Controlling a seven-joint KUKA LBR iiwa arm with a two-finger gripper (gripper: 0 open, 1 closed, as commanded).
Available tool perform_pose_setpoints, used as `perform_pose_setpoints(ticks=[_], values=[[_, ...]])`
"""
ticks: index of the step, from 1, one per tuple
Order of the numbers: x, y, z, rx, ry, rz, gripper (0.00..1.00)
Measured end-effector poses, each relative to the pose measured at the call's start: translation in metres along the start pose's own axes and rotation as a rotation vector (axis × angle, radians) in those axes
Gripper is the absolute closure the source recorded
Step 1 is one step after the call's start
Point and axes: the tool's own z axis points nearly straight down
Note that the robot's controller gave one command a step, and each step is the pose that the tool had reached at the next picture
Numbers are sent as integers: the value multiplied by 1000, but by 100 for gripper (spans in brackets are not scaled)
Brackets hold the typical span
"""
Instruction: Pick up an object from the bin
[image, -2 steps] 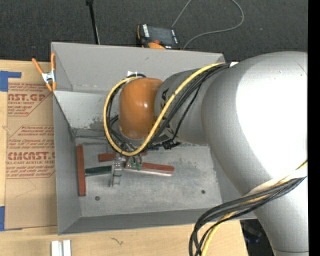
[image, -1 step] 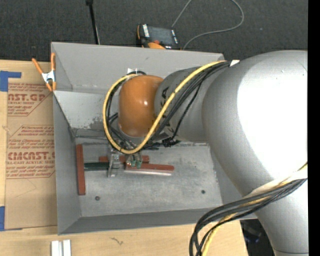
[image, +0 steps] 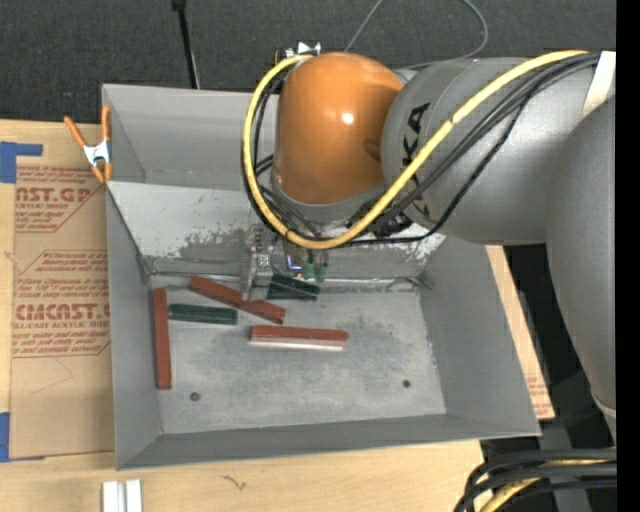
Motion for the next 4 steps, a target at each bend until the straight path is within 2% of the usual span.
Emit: perform_pose_setpoints(ticks=[1, 2, 3, 4], values=[[1, 0, 5, 2, 8, 0, 0], [29, -84, 137, 4, 18, -191, 0], [8, -121, 170, 3, 8, -209, 0], [7, -118, 167, 1, 6, -211, 100]])
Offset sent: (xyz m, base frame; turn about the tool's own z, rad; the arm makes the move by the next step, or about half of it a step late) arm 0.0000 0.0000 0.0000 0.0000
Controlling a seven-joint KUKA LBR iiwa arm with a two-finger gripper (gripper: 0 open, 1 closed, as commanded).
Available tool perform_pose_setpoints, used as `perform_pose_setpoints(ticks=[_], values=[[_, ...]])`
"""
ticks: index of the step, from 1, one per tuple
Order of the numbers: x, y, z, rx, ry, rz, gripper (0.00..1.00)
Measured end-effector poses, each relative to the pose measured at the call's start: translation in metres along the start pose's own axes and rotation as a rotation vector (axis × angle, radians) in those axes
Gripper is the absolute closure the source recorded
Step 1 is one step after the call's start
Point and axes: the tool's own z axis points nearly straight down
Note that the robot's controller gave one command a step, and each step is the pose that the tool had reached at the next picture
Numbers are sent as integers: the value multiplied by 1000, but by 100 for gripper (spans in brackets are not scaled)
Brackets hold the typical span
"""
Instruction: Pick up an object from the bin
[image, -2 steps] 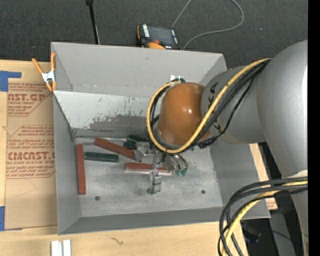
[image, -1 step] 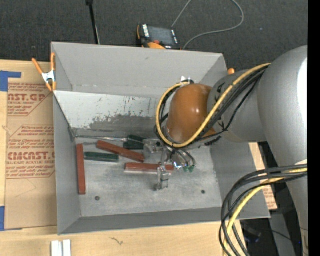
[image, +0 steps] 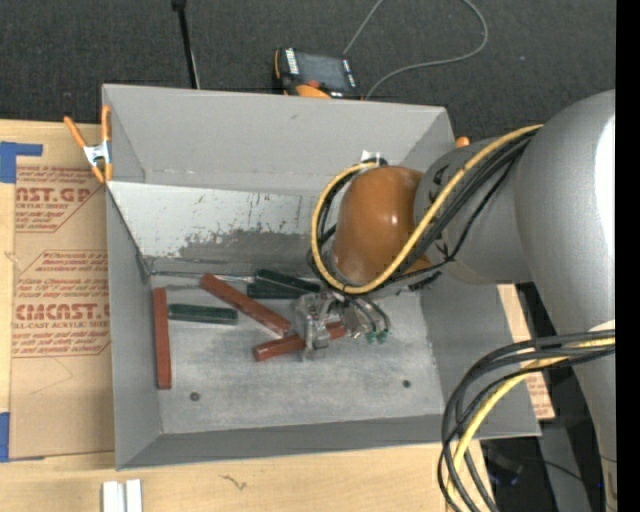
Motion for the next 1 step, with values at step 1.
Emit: perform_pose_setpoints(ticks=[1], values=[[10, 9, -133, 1, -4, -298, 100]])
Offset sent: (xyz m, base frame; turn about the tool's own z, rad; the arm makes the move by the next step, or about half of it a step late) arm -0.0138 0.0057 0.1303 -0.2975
